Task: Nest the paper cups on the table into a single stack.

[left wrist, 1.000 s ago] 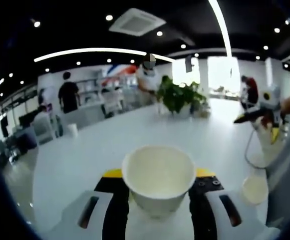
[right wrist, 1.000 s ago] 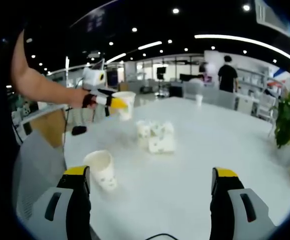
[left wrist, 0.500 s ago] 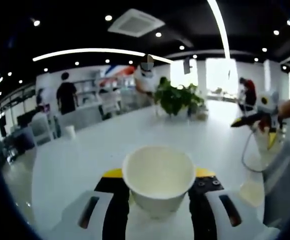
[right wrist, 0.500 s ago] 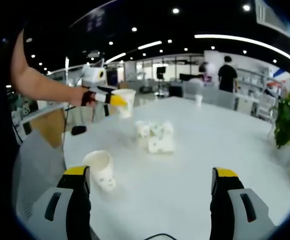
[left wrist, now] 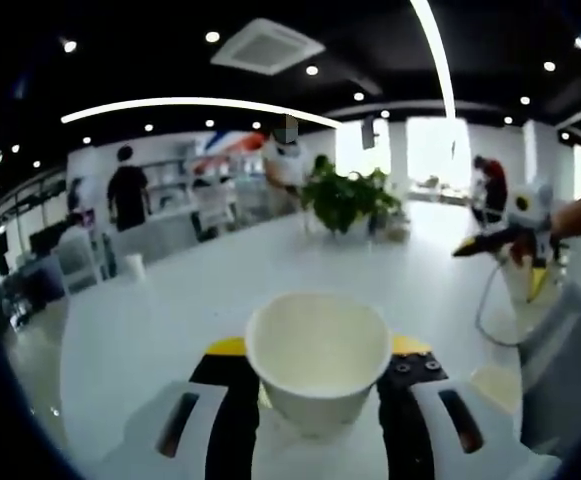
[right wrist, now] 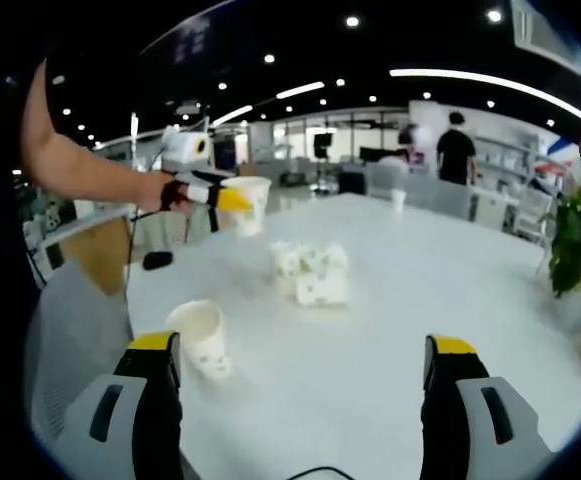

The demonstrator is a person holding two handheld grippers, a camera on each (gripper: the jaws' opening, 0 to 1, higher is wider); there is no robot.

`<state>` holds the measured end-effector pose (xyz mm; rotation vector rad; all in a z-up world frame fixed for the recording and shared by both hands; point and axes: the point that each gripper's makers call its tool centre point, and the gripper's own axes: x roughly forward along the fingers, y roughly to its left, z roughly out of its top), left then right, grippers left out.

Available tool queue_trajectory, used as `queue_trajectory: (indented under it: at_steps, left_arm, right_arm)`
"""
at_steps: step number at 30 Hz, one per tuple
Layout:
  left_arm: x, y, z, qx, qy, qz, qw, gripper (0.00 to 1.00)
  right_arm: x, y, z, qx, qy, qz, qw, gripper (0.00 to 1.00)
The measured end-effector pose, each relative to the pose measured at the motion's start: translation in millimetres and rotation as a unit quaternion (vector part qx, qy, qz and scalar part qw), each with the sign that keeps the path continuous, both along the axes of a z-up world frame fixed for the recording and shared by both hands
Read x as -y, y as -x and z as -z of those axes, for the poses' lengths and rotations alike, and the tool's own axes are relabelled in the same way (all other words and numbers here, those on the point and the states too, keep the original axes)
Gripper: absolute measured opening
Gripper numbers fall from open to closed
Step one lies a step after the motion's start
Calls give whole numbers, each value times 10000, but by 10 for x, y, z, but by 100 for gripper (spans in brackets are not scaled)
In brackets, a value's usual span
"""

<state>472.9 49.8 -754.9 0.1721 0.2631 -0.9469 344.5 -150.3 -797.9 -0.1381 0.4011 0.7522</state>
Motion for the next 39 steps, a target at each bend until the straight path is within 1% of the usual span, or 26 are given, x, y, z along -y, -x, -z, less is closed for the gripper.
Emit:
queue_trajectory:
  at_steps: [5, 15, 27, 35, 39]
  left_arm:
    - [23, -5, -14, -57, 95, -4, 9999, 44]
    - [141, 39, -46, -39, 86, 96, 9999, 43]
    - [211, 53, -36, -66, 67, 180, 9998, 43]
    - [322, 95, -94, -73, 147, 284, 9995, 43]
    - [369, 128, -112, -91, 133, 335, 9993, 43]
  right_arm:
    - [-3, 4, -3, 5, 2, -1, 10000, 100]
    - [2, -3, -7, 25, -10, -3, 10000, 100]
    - [15, 1, 24, 3, -8, 9, 10000, 100]
    - [5, 6, 36, 3, 23, -40, 10000, 100]
    - [-4, 6, 33, 9, 29, -44, 10000, 100]
